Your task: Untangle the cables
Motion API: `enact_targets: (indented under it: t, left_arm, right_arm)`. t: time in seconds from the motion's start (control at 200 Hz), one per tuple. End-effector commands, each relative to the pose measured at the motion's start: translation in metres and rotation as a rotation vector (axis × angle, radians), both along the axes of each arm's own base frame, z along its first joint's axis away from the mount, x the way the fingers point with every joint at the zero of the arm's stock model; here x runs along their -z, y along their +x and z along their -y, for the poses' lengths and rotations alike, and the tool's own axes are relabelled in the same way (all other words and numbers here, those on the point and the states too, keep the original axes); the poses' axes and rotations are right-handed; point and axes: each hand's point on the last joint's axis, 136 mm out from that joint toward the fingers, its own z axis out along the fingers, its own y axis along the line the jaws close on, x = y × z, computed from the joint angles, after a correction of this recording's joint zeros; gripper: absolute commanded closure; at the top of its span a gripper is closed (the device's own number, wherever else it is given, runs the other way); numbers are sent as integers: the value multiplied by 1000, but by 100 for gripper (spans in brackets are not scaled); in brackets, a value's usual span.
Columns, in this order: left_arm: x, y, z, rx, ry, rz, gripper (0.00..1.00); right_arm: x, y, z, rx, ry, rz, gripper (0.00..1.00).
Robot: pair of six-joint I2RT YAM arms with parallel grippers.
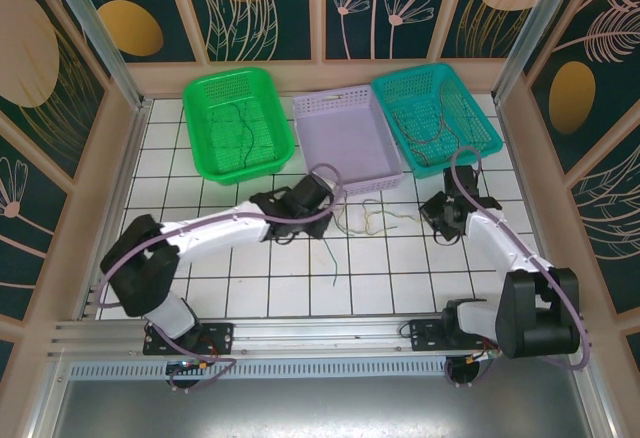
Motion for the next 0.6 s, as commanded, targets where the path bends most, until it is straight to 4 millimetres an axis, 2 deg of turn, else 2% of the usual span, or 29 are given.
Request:
enact_targets:
  t: [0.0,0.16,0.31,0.425,0.596]
  left_arm:
    - [-23,3,-24,-59,-73,-19,100]
    - [-70,23,-41,-144,-210,17,100]
    - [-91,30,-61,-214,-263,28,100]
    - [-96,24,-70,-227,-287,19,100]
    - [-88,16,-86,-274,-245,5,100]
  right_arm:
    - [-9,15,10,48,-19,24,100]
    - [-6,24,13,55,-28,13,100]
    - [-3,25,17,65,-38,2,100]
    - [-1,24,22,74,-48,-3,100]
    - [1,20,27,75,-70,-10,100]
